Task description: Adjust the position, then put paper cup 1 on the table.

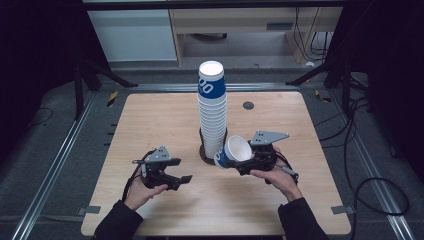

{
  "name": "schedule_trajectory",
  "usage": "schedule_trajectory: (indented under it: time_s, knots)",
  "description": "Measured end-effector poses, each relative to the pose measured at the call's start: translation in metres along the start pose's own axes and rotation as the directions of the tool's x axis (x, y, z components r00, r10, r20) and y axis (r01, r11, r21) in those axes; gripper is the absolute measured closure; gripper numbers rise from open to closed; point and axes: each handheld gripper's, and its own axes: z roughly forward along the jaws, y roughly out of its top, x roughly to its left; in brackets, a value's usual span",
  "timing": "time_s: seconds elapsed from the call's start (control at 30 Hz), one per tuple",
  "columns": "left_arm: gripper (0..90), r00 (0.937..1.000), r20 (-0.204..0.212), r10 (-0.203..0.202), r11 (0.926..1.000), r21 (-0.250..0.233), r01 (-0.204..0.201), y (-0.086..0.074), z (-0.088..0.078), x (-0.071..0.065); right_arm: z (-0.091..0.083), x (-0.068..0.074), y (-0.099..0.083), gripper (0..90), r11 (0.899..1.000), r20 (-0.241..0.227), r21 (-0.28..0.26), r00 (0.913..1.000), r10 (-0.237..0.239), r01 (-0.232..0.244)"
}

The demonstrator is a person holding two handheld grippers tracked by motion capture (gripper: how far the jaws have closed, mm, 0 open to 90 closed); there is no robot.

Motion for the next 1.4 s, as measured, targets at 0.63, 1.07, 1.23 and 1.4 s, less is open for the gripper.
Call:
schedule_trajectory:
  time_s: [0.63,1.07,1.23,1.4]
  knots:
    - [18.3,0.9854,-0.141,-0.095,0.9954,-0.017,0.094,-0.007,-0.014,0.027,-0.03,-0.052,0.004,18.9,0.991,0.383,0.105,0.9233,0.031,-0.077]
    - [17.4,0.9791,-0.168,-0.114,0.9934,-0.019,0.113,-0.008,-0.018,0.033,-0.011,-0.101,-0.011,18.3,0.954,0.523,0.244,0.8519,0.02,-0.172]
    - [17.3,0.9794,-0.166,-0.114,0.9934,-0.023,0.112,-0.008,-0.018,0.034,-0.008,-0.111,-0.018,18.2,0.94,0.538,0.264,0.842,0.043,-0.217]
    - [17.1,0.9799,-0.167,-0.109,0.9941,-0.018,0.107,-0.008,-0.018,0.033,-0.004,-0.123,-0.028,17.7,0.919,0.561,0.293,0.8257,0.057,-0.263]
